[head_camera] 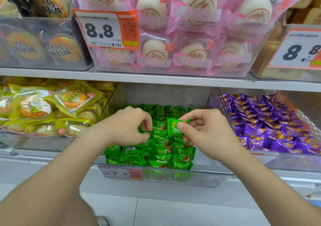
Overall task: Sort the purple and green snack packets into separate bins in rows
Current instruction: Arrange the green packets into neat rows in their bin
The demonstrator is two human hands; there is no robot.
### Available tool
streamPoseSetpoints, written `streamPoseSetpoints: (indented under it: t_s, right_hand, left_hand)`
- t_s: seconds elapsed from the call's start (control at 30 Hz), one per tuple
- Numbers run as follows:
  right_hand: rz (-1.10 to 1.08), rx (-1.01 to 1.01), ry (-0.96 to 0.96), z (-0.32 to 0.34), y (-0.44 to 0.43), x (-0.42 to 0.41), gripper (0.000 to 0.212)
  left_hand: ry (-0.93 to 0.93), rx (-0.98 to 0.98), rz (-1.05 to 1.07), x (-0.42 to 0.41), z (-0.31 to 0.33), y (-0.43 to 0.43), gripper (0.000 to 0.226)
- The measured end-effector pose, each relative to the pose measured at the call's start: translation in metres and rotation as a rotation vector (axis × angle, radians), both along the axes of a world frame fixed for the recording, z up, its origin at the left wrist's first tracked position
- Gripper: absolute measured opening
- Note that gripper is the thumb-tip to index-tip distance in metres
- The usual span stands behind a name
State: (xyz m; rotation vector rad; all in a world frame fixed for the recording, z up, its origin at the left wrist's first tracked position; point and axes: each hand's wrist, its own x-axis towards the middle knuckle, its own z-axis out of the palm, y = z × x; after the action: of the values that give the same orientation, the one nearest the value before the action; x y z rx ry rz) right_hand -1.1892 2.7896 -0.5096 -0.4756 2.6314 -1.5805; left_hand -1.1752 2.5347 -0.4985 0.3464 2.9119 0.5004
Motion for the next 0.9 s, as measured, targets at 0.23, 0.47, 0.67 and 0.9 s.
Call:
streamPoseSetpoints:
  t_s: [0.23,0.47,0.67,0.9]
  right_hand:
    - [0.062,0.057,0.086,-0.006,-0.012,0.005,0.004]
    - [0.061,-0.015,0.030,-0.004,-0.011,0.002,0.019]
    - [-0.009,0.072,0.132,0.007,0.002,-0.001,0.013]
    - [0.019,0.010,0.141,0.011,0.018,0.000,0.025]
  left_hand:
    - [-0.129,-0.384,-0.040,0.001,-0.006,0.001,0.044]
    - [0.045,-0.333,-0.030,-0.003,-0.011,-0.006,0.020]
    - [0.160,0.426,0.026,0.004,0.004,0.011,0.015]
    - [0.061,0.625,-0.044,0.002,0.001,0.057,0.011]
